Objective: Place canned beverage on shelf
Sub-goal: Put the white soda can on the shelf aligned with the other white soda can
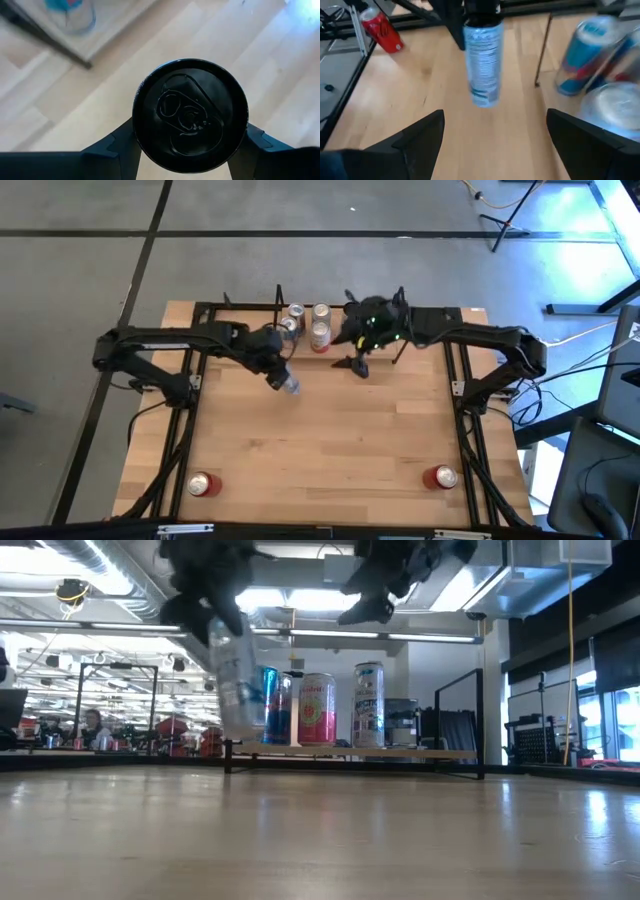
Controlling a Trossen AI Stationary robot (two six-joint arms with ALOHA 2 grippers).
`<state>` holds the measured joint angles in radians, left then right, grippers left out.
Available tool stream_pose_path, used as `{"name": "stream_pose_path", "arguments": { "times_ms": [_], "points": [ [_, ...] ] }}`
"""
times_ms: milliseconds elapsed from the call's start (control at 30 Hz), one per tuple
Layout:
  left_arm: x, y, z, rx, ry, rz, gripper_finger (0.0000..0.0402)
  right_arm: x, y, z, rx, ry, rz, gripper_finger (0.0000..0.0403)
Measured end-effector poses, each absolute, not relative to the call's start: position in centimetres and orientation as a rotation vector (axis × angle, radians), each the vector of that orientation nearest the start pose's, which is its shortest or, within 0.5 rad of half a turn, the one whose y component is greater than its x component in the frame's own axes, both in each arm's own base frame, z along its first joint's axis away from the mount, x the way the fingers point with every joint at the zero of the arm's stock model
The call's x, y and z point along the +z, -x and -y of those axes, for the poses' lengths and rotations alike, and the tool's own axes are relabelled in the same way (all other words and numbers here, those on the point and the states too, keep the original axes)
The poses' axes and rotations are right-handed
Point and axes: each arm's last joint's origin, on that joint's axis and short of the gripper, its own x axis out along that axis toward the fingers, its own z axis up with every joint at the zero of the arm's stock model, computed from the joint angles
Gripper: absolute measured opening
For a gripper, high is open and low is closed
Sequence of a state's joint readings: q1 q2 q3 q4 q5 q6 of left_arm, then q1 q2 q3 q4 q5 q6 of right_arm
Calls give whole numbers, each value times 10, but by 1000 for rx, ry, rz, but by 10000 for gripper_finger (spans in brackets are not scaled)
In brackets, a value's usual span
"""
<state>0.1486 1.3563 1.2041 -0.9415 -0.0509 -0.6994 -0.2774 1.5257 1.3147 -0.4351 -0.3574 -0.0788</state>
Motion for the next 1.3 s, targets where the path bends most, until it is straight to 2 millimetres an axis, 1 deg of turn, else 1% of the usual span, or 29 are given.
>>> {"name": "stream_pose_path", "arguments": {
  "times_ms": [100,267,367,467,533,700,833,933,1033,1100,1167,1233,1300],
  "points": [
    [296,-275,-37,572,618,-1018,199,299,-327,73,76,-149,-644,335],
    [284,-304,-26,540,563,-1088,199,284,-328,57,46,-117,-678,335],
    [272,-314,-20,525,541,-1144,199,282,-328,51,34,-105,-680,335],
    [262,-319,-17,523,537,-1180,199,282,-329,50,16,-96,-683,335],
    [260,-321,-15,522,535,-1186,214,282,-329,49,16,-107,-685,335],
    [259,-325,-9,502,533,-1162,282,281,-328,49,14,-115,-697,335],
    [260,-325,-6,485,532,-1165,311,281,-328,49,14,-113,-689,335],
    [261,-324,-4,449,546,-1176,317,281,-328,49,14,-114,-689,335],
    [268,-319,-4,413,538,-1175,319,282,-329,49,13,-113,-683,335],
    [278,-312,-4,410,535,-1155,319,283,-330,48,15,-128,-670,335],
    [291,-301,-4,410,533,-1127,319,283,-333,43,34,-149,-650,335],
    [306,-287,-4,403,535,-1093,320,282,-340,36,55,-142,-618,335],
    [322,-272,-4,398,535,-1047,320,277,-350,25,78,-122,-578,335]
  ]
}}
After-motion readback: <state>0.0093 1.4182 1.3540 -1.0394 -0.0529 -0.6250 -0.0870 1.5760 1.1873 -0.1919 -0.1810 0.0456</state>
